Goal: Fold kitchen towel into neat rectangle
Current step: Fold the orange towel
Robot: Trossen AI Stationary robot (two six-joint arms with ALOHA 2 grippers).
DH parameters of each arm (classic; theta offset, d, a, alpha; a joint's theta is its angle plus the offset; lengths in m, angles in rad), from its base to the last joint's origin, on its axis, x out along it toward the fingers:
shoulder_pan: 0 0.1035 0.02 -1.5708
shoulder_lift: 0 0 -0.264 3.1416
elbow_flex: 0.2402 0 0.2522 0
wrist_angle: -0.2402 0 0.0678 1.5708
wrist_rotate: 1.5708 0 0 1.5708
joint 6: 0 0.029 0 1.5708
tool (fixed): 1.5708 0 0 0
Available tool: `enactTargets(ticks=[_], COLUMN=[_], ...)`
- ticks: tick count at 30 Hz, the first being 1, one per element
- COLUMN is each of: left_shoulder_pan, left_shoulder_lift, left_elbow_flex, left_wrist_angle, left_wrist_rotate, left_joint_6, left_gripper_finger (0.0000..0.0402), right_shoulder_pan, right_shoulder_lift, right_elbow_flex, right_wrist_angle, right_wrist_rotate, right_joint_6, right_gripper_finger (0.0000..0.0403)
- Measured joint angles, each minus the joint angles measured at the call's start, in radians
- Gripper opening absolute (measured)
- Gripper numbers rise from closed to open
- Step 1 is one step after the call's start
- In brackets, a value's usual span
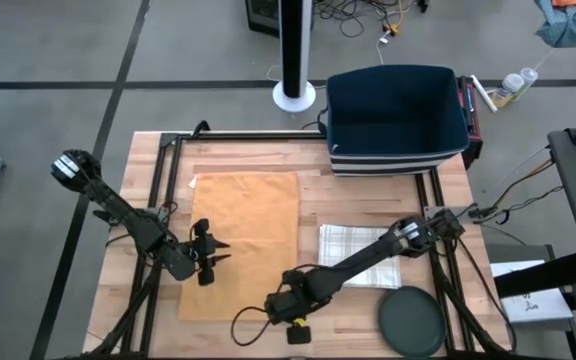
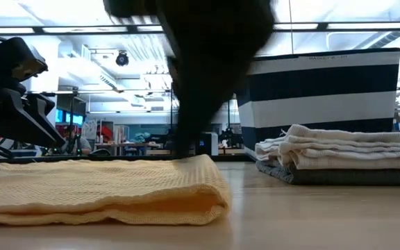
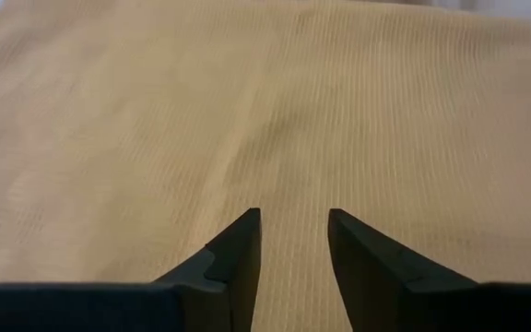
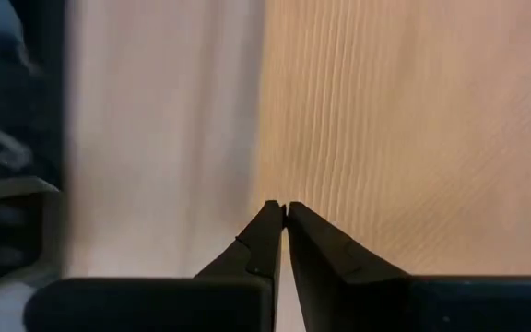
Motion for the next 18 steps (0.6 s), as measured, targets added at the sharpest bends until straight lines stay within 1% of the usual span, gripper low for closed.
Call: enactTargets(ticks=[3, 5, 8, 12, 18], left_shoulder_pan=[0.000, 0.000, 0.000, 0.000, 0.000], left_shoulder_lift=[0.001, 0.001, 0.001, 0.001, 0.013], left_elbow_flex=[-0.001, -0.001, -0.001, -0.001, -0.001], left_wrist_angle=[-0.001, -0.001, 0.001, 0.001, -0.001], left_wrist_rotate=[0.004, 0.005, 0.005, 0.005, 0.005], left_joint_6=[-0.009, -0.005, -0.005, -0.004, -0.003], left_gripper_finger=[0.0120, 0.0117, 0.0115, 0.0114, 0.0114], right_shoulder_pan=[0.005, 0.006, 0.009, 0.019, 0.024], right_shoulder_lift=[0.005, 0.027, 0.047, 0.053, 0.050], right_elbow_flex=[0.004, -0.011, -0.041, -0.053, -0.039], right_wrist_angle=[0.021, 0.022, 0.016, -0.018, -0.039], right_wrist_rotate=[0.056, 0.057, 0.034, -0.039, -0.048], right_joint_6=[-0.017, -0.019, 0.010, 0.031, 0.048], right_gripper_finger=[0.0018, 0.0018, 0.0018, 0.0018, 0.0018])
